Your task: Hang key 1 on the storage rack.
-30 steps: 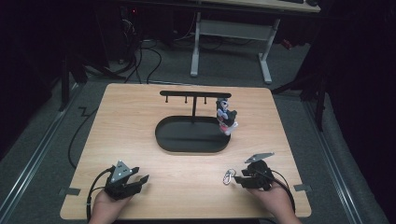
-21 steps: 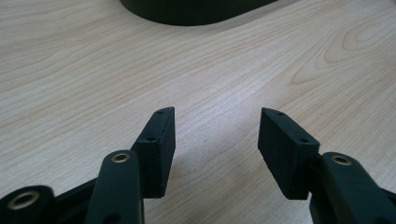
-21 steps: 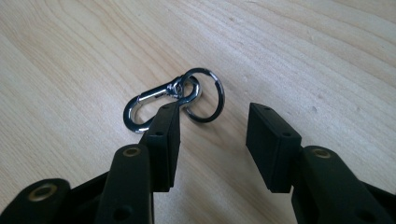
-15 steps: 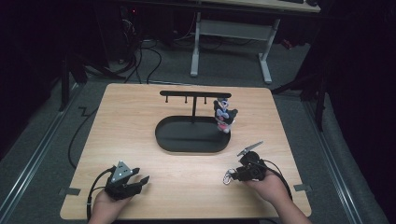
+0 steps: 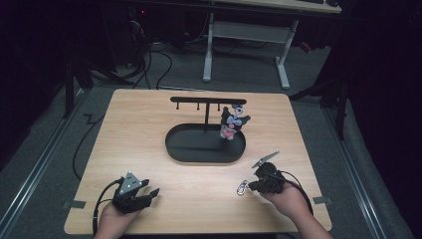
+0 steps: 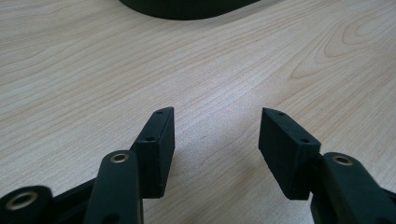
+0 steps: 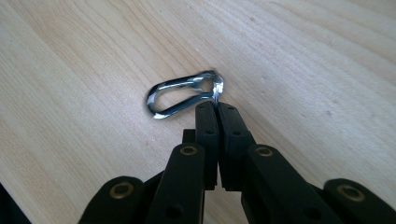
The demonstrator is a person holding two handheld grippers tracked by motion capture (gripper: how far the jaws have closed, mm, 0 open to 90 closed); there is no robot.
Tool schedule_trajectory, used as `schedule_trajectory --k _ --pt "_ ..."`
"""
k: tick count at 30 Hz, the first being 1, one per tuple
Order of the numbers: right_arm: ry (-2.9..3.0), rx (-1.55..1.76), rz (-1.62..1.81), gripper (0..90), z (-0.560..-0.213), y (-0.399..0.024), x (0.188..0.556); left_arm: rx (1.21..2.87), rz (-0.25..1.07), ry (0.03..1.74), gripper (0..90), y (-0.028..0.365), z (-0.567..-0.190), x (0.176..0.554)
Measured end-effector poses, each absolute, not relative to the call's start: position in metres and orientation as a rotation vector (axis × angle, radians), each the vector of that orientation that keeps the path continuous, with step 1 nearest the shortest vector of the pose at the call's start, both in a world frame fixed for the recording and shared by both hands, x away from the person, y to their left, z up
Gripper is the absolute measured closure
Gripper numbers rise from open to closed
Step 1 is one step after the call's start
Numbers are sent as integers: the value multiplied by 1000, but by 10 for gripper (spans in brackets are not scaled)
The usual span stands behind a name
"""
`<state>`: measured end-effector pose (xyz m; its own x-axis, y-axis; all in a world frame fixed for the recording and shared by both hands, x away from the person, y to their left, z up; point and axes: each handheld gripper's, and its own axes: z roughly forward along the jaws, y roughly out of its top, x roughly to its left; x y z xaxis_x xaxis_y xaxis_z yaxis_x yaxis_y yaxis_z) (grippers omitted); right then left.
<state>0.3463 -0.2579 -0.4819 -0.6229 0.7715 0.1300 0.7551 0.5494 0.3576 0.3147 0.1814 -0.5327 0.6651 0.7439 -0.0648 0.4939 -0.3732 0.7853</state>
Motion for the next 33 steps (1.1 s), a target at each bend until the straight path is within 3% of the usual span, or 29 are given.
schedule_trajectory --k 4,21,33 --pt "2726 1294 588 886 -471 -257 344 2062 384 948 463 180 -533 315" --pt "2775 1286 414 804 -481 -245 342 2070 382 945 457 180 -533 314" --pt "2808 1326 277 805 -472 -237 352 2064 375 941 451 181 -533 314"
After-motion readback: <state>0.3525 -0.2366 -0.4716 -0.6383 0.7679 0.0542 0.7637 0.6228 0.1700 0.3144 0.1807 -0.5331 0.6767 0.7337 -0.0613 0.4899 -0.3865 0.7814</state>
